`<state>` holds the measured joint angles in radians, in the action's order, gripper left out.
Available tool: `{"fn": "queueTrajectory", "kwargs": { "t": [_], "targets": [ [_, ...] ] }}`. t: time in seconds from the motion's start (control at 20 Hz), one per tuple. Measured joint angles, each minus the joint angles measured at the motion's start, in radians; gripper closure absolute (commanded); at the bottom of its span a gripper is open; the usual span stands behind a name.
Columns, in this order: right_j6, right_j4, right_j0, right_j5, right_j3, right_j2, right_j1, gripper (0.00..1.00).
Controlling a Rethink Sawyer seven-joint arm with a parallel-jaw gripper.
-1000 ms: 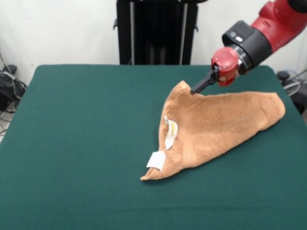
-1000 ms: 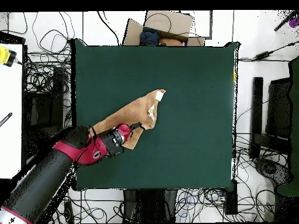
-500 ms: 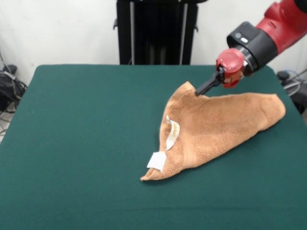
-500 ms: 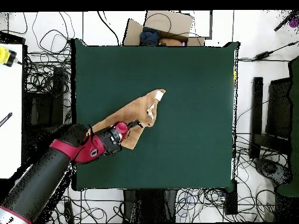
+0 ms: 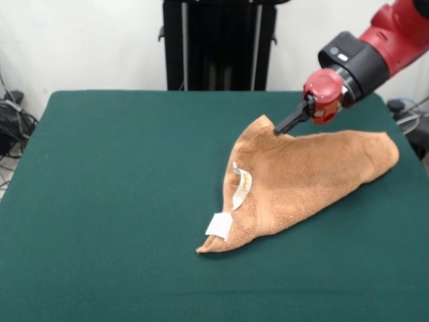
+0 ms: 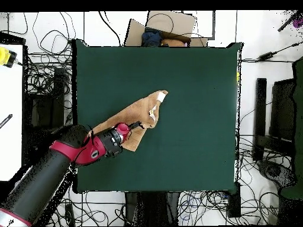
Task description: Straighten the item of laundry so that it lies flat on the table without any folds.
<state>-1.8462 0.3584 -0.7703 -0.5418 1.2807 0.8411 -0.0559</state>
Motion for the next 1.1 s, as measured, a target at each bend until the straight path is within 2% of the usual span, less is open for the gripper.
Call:
{"fn": "queueTrajectory", "kwargs": {
  "t": [0.55,1.1],
  "targets": [
    [0.000,0.000,0.003,-0.022,-0.028,0.000,-0.001,1.00],
    [0.000,0.000,0.008,-0.094,-0.089,0.000,-0.007,1.00]
  ]
}}
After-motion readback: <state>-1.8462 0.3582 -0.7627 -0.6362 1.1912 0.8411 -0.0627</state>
